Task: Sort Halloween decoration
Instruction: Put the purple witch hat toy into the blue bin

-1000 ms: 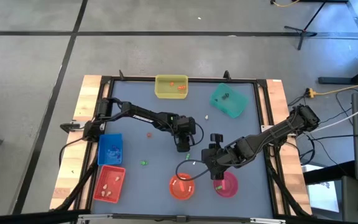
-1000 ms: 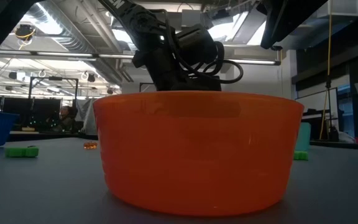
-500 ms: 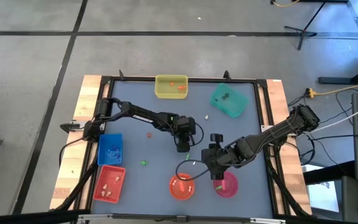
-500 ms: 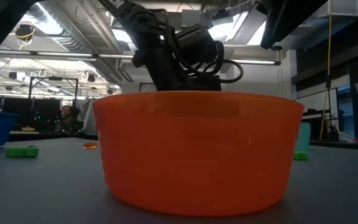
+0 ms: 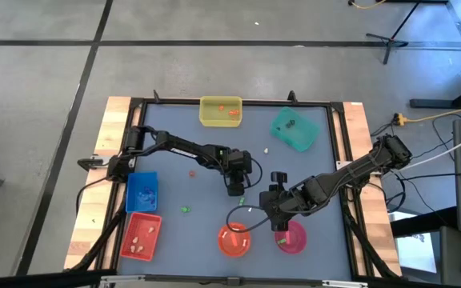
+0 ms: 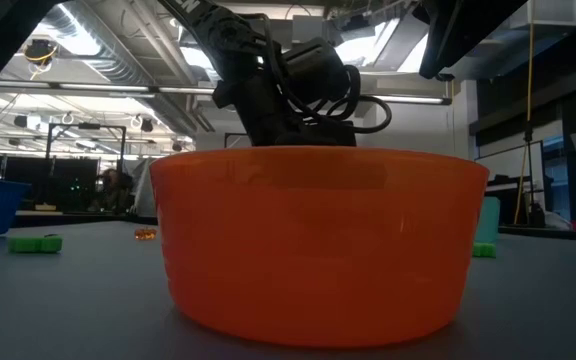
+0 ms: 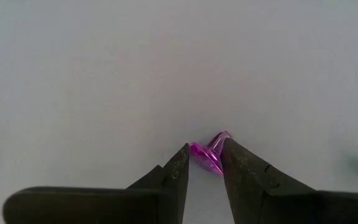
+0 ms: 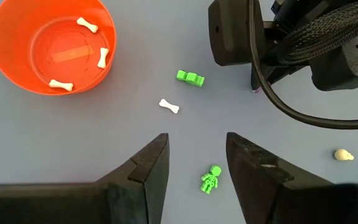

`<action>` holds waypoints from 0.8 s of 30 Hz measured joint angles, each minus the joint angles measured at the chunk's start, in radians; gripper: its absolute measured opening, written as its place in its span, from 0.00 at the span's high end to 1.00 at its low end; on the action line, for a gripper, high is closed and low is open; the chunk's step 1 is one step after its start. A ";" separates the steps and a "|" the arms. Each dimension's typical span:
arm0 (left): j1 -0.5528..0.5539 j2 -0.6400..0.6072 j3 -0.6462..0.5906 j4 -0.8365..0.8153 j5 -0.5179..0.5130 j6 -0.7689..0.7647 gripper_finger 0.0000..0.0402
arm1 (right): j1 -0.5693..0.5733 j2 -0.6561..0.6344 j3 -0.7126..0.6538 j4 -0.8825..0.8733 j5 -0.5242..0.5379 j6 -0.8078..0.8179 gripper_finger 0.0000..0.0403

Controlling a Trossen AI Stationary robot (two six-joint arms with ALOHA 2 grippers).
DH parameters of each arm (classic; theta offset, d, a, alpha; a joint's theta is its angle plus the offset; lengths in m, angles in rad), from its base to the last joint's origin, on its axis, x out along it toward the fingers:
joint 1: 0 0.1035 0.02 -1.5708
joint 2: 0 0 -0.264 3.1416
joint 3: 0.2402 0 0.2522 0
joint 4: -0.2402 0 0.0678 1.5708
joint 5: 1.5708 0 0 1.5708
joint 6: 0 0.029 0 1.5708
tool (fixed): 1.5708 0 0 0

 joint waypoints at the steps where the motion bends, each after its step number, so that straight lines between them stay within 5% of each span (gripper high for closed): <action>1: 0.000 -0.003 -0.001 0.000 0.000 -0.001 0.81 | 0.000 0.000 0.000 0.000 0.000 0.000 0.61; 24: 0.000 -0.061 -0.002 -0.009 0.028 -0.027 0.82 | 0.000 0.000 0.000 0.000 0.000 0.000 0.61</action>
